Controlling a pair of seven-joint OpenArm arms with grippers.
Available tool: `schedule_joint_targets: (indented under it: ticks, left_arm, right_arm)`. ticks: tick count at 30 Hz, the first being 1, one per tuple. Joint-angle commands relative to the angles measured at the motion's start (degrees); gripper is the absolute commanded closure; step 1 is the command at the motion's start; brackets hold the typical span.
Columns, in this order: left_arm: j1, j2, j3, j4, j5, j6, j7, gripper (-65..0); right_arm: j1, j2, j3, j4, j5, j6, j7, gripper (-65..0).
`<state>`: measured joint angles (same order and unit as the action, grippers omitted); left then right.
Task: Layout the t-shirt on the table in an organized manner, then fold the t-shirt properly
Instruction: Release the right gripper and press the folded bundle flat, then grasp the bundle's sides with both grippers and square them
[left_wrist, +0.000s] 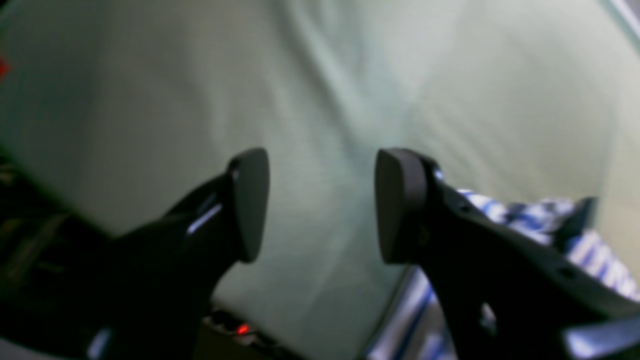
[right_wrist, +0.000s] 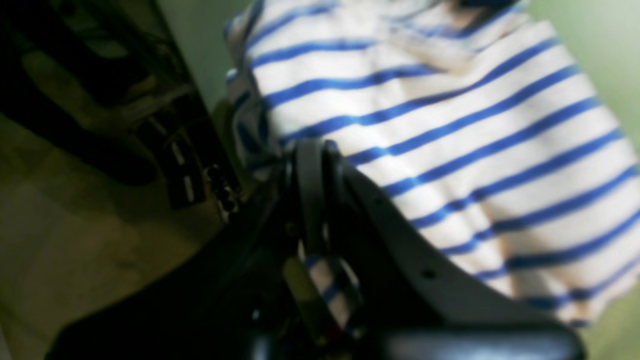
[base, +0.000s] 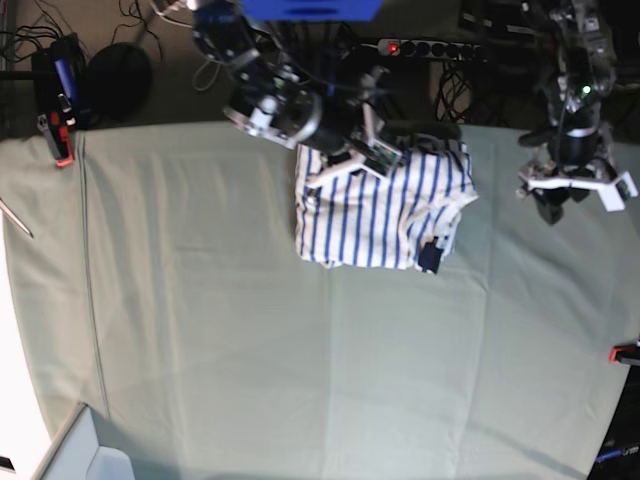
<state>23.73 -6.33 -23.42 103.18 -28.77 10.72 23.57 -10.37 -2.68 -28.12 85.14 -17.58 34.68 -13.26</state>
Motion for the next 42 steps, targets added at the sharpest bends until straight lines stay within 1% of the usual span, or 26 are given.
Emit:
schedule_joint_targets:
  ticks: [1, 5, 9, 12, 14, 16, 19, 24, 30, 35, 38, 39, 42]
  left_arm:
    - [-0.74, -0.13, 0.17, 1.04, 0.16, -0.04, -1.55, -33.2]
    - [-1.62, 0.22, 2.36, 1.22, 0.16, 0.05, -1.55, -33.2]
    - [-2.32, 0.22, 2.45, 2.36, 0.16, 0.05, -1.55, -33.2]
    - [-3.20, 0.04, 2.36, 2.27, 0.16, 0.05, -1.55, -33.2]
    - [-3.55, 0.04, 2.10, 1.92, 0.16, 0.05, -1.55, -33.2]
    - [-3.64, -0.05, 0.25, 1.84, 0.16, 0.05, -1.55, -33.2]
    - [-4.34, -0.05, -1.59, 1.75, 0.25, 0.05, -1.55, -33.2]
    - [-4.52, -0.05, -3.88, -0.89, 0.25, 0.05, -1.55, -33.2]
    - [-4.69, -0.05, -4.14, -3.26, 0.25, 0.05, -1.55, -33.2]
    - [-4.78, 0.39, -3.88, -3.18, 0.16, 0.05, -1.55, -33.2]
    - [-4.52, 0.13, -0.36, -2.91, 0.16, 0.05, -1.55, -33.2]
    - [-4.43, 0.04, 0.87, -2.82, 0.16, 0.05, -1.55, -33.2]
    - [-3.90, 0.39, 5.18, -2.82, 0.16, 0.05, -1.55, -33.2]
  right_arm:
    - [1.54, -1.06, -0.06, 0.79, 1.28, -0.08, 2.31, 0.0]
    - [2.15, -1.41, -0.14, 1.23, 1.28, -0.08, 2.31, 0.0]
    - [2.24, -0.88, -0.14, 5.27, 1.28, -0.08, 2.05, 0.0]
    - [3.29, -0.88, -0.06, 5.71, 1.28, -0.08, 1.87, 0.0]
    - [4.26, -1.15, -0.06, 3.87, 1.28, -0.08, 1.87, 0.0]
    - [6.02, -1.50, -0.06, 0.88, 1.28, -0.08, 2.14, 0.0]
    - [7.87, -3.26, -0.06, -5.28, 1.28, -0.08, 2.22, 0.0]
    - [9.01, -3.78, -0.32, -12.40, 1.28, -0.08, 2.49, 0.0]
    - [7.87, -4.66, -0.32, -15.65, 1.28, -0.08, 6.97, 0.0]
    - [6.72, -5.45, -0.32, -15.47, 1.28, -0.08, 8.03, 0.0]
    - [6.11, -5.45, -0.23, -12.92, 1.28, -0.08, 8.03, 0.0]
    - [5.49, -5.01, 0.03, -11.25, 1.28, -0.08, 7.94, 0.0]
    - [3.21, -2.90, 4.07, -2.64, 1.28, -0.08, 7.41, 0.0]
